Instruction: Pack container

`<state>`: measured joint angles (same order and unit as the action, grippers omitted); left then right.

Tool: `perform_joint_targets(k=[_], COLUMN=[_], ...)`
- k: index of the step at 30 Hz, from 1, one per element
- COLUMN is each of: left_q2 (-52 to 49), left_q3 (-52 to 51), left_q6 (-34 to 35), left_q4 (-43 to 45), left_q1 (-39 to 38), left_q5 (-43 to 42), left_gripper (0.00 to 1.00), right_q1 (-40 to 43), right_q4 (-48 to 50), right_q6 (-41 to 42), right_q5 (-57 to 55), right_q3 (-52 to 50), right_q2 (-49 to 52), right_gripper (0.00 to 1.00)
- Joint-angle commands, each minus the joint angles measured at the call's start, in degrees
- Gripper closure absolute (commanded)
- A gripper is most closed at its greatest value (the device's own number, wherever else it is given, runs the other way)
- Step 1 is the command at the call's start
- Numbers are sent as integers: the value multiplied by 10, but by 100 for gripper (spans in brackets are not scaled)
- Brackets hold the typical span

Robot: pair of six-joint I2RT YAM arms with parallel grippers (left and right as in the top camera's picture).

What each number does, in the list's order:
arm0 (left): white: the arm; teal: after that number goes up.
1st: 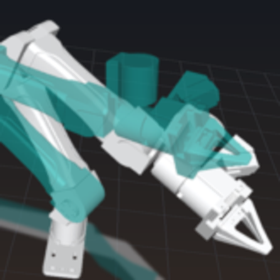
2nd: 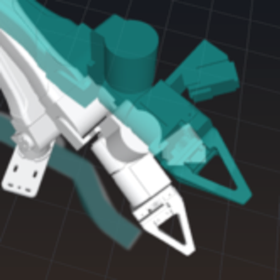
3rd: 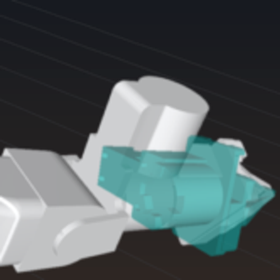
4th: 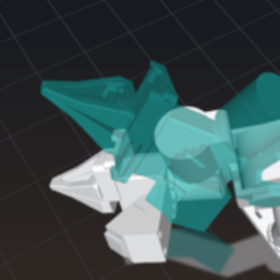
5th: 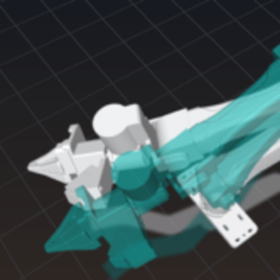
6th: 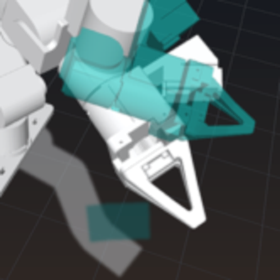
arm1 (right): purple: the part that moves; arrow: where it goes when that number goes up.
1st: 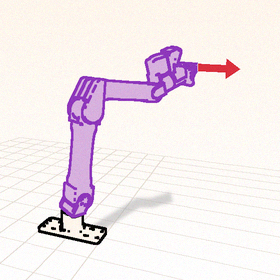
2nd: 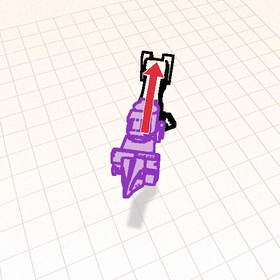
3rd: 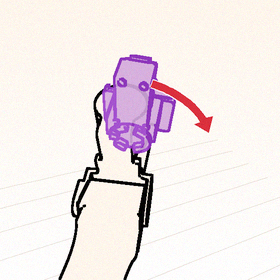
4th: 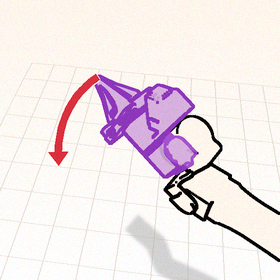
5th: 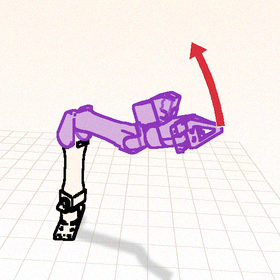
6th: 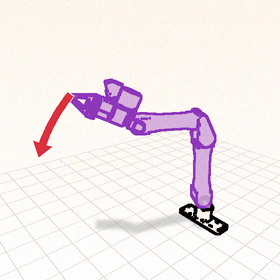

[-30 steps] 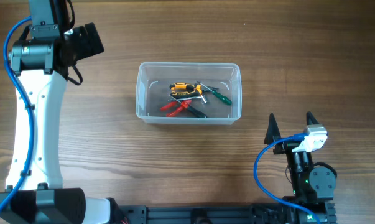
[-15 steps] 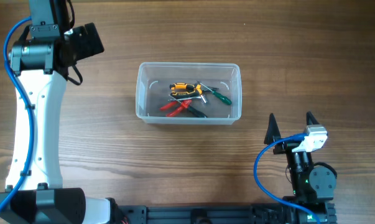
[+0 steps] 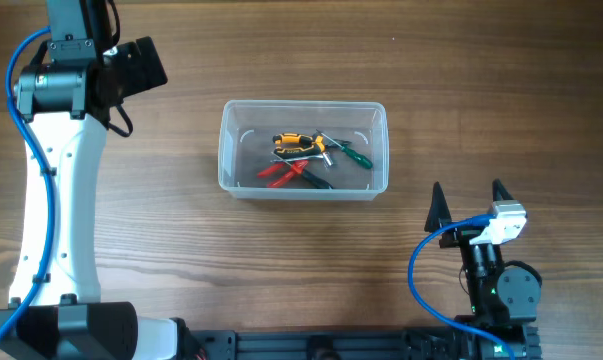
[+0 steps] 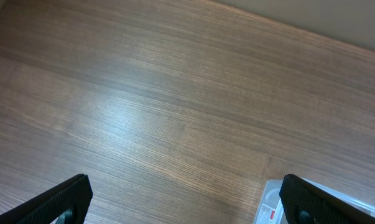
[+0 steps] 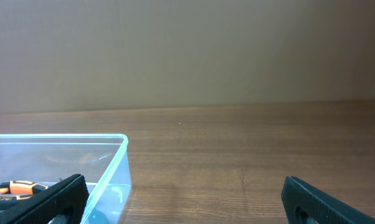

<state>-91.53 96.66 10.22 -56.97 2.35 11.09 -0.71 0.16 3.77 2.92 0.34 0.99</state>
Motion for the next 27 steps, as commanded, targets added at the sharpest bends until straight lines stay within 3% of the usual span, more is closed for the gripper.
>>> perform_joint_targets(k=[1, 16, 27], left_q2=[5, 6, 50], left_q3=[2, 2, 2], left_q6=[7, 6, 6], left_q4=[1, 36, 267], left_q1=[2, 2, 21], left_q5=[-1, 3, 9], left_gripper=[0, 0, 0], right_q1=[-2, -2, -2], right_q4=[0, 0, 0], right_q6=[-6, -6, -6], right_q5=[-3, -3, -3], right_q3=[0, 0, 0], right_q2=[-9, -9, -9], right_gripper=[0, 0, 0])
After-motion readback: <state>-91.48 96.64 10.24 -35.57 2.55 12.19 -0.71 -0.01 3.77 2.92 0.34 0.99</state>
